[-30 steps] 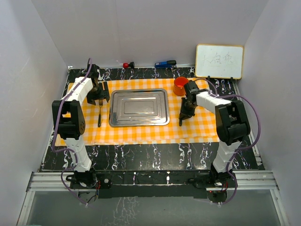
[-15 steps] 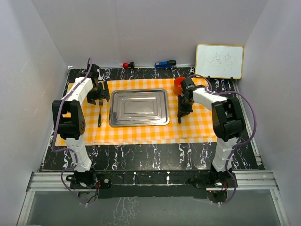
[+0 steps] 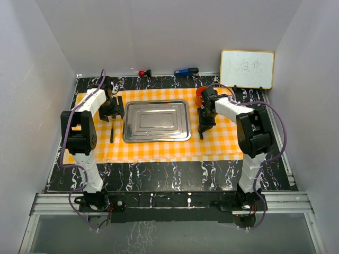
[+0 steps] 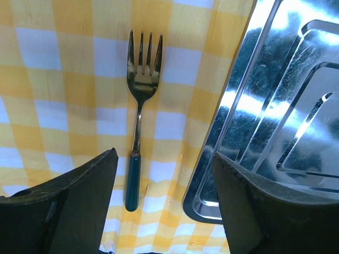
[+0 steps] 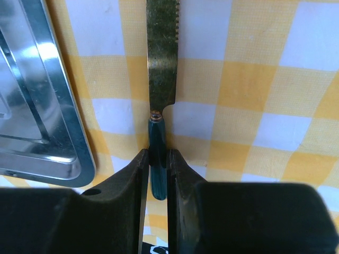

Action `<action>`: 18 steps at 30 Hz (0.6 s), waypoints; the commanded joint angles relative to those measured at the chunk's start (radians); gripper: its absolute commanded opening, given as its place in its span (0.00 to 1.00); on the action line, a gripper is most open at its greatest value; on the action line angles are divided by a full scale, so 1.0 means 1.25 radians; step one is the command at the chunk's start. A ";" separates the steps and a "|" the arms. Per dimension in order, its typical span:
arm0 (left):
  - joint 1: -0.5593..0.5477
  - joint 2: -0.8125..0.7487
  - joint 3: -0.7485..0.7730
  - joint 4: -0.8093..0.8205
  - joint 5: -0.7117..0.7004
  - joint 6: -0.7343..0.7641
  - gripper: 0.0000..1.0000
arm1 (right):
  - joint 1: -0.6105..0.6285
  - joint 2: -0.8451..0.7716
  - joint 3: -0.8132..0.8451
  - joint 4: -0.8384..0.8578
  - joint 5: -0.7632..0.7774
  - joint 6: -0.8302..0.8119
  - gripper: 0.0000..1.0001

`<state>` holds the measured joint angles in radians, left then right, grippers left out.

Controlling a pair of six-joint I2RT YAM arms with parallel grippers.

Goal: Set the dinner table for one person
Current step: Adjust the knife on the napkin.

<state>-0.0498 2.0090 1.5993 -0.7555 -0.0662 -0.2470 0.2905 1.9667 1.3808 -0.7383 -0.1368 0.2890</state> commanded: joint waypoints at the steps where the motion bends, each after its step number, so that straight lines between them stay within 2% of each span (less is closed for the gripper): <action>1: -0.002 -0.012 -0.012 -0.003 0.009 -0.006 0.70 | 0.012 0.014 0.045 0.004 -0.021 -0.011 0.06; 18: -0.003 -0.015 -0.021 -0.010 -0.008 0.002 0.70 | 0.013 0.055 0.085 -0.002 0.008 -0.022 0.06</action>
<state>-0.0498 2.0090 1.5837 -0.7555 -0.0673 -0.2466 0.3012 2.0117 1.4429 -0.7597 -0.1566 0.2848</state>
